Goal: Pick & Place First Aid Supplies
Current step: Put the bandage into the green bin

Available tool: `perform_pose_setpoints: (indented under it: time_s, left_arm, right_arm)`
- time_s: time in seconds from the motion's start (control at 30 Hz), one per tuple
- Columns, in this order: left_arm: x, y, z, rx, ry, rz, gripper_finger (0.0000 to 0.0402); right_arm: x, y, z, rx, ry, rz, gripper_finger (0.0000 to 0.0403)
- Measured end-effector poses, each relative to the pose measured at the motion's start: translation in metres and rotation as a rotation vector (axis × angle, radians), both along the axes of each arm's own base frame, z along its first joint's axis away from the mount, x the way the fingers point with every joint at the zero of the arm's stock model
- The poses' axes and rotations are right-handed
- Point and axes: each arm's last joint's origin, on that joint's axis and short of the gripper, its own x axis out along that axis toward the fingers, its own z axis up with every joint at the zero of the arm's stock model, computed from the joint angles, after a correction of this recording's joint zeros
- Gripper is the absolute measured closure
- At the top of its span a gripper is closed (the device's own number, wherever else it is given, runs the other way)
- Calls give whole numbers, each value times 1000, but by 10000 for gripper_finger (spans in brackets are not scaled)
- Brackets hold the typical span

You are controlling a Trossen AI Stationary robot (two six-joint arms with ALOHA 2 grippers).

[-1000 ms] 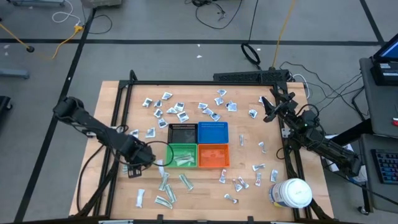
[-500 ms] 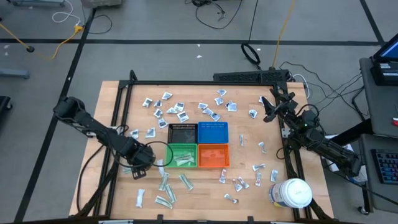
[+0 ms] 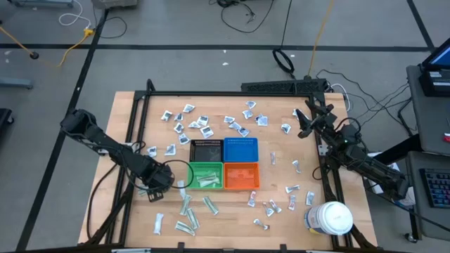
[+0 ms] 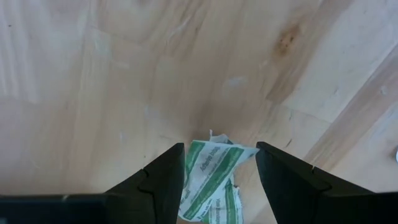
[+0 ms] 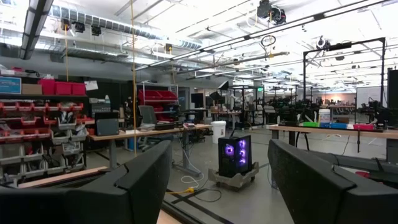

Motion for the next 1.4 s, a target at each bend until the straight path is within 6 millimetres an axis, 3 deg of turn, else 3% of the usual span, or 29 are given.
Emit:
perform_pose_setpoints:
  time_s: [0.17,0.47,0.67,1.13,1.4]
  left_arm:
    - [0,0,0,-2,-2,-11,221]
    - [0,-1,0,-36,8,-46,338]
    - [-1,-1,0,-60,21,-48,393]
    - [-8,3,5,-42,92,-41,354]
    - [-11,4,21,-62,56,-43,392]
  right_arm:
    - [0,0,0,0,0,0,140]
    - [0,0,0,0,0,0,140]
    - [0,0,0,0,0,0,140]
    - [0,0,0,0,0,0,140]
    - [0,0,0,0,0,0,140]
